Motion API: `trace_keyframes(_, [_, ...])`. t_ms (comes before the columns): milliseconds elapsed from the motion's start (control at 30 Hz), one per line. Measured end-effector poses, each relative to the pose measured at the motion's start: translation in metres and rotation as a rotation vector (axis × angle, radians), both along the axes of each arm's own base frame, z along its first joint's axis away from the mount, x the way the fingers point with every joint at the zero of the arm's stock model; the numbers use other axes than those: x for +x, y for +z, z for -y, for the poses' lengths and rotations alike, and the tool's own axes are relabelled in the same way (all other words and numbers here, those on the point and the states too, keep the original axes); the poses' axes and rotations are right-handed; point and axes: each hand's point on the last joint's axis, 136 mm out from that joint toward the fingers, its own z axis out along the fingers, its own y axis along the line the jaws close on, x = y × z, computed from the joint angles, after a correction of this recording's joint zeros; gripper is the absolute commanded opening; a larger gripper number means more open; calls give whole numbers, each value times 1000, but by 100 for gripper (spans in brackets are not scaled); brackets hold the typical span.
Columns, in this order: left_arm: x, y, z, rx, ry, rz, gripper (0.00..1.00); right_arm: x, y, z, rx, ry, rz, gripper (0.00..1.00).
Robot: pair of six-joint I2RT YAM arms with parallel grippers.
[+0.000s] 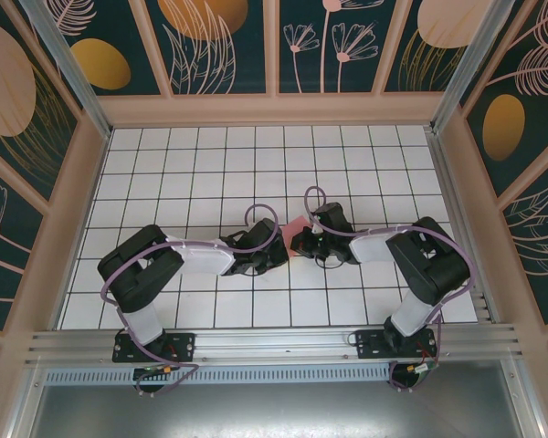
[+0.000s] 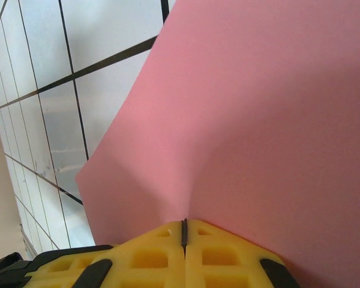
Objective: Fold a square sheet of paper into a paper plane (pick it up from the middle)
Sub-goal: First fold in half a square sheet of paper at the center of the table.
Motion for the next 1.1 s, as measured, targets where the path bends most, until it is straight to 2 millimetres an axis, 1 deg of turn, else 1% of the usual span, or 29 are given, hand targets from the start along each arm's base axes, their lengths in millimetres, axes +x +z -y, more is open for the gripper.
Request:
trace_keyframes(67, [0, -1, 0, 1, 0, -1, 0, -1, -3, 0, -5, 3, -7, 0])
trace_keyframes(267, [-1, -2, -1, 2, 1, -3, 0, -1, -3, 0, -8, 8, 0, 0])
trace_keyframes(367, [-1, -2, -1, -3, 3, 0, 0, 1, -3, 2, -11, 18, 13, 0])
trace_keyframes(433, [-1, -3, -2, -8, 4, 4, 0, 4, -3, 7, -12, 22, 22, 0])
trace_keyframes(500, [-1, -3, -2, -15, 4, 10, 0, 10, -4, 17, -9, 10, 26, 0])
trace_keyframes(767, [-1, -3, -4, -31, 9, 30, 0, 41, -3, 73, 6, -96, 40, 0])
trace_keyframes(867, [-2, -2, -5, -30, 9, 29, 0, 50, 1, 97, -45, -164, 62, 0])
trace_keyframes(900, [-2, -2, -5, -27, 9, 28, 0, 51, 6, 101, -56, -181, 77, 0])
trace_keyframes(967, [-2, -2, -5, -27, 9, 29, 0, 50, 18, 100, -54, -180, 109, 0])
trace_keyframes(1033, [-2, -2, -5, -27, 9, 29, 0, 47, 33, 90, -45, -158, 152, 0])
trace_keyframes(1100, [-2, -2, -5, -25, 7, 30, 0, 39, 40, 74, -35, -117, 172, 0])
